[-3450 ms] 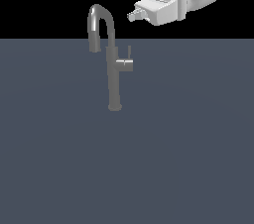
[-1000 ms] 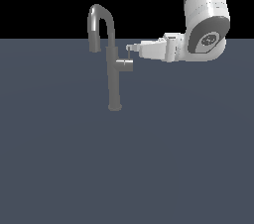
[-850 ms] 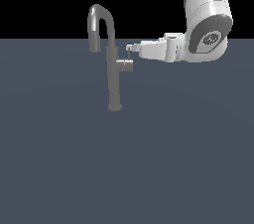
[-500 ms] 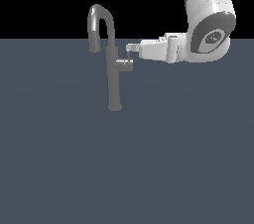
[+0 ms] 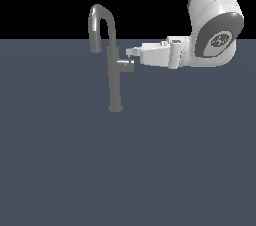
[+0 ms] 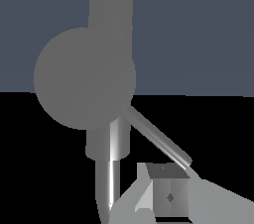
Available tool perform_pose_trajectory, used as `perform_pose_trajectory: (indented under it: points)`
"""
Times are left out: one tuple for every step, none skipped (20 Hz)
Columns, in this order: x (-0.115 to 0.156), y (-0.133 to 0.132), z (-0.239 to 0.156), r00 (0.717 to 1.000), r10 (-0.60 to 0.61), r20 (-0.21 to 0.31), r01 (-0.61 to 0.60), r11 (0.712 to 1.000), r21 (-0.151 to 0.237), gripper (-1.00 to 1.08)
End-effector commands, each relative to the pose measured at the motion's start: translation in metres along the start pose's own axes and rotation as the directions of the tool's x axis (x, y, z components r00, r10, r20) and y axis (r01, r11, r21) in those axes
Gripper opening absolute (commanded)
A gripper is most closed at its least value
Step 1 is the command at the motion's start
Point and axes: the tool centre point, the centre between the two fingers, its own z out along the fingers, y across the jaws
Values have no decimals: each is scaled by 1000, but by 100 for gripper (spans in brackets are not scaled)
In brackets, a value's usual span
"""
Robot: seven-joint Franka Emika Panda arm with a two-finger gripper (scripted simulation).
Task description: Turn on the faucet by rotating a designated handle.
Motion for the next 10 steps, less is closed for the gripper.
perform_pose_trajectory:
  points:
    - [10, 6, 0, 1000, 7, 0, -7, 1000, -1, -100]
    - [15, 10, 0, 1000, 9, 0, -9, 1000, -1, -100]
    - [21, 14, 0, 1000, 12, 0, -12, 1000, -2, -100]
    - [27, 17, 0, 1000, 15, 0, -15, 1000, -3, -100]
    - [32, 21, 0, 1000, 17, 0, -17, 1000, -3, -100]
    - [38, 25, 0, 1000, 20, 0, -20, 1000, -3, -100]
    - [38, 25, 0, 1000, 20, 0, -20, 1000, -3, -100]
    - [16, 14, 0, 1000, -18, 2, 18, 1000, -2, -100]
    - [23, 15, 0, 1000, -12, 2, 12, 1000, -2, -100]
    - [30, 17, 0, 1000, -7, 2, 7, 1000, -2, -100]
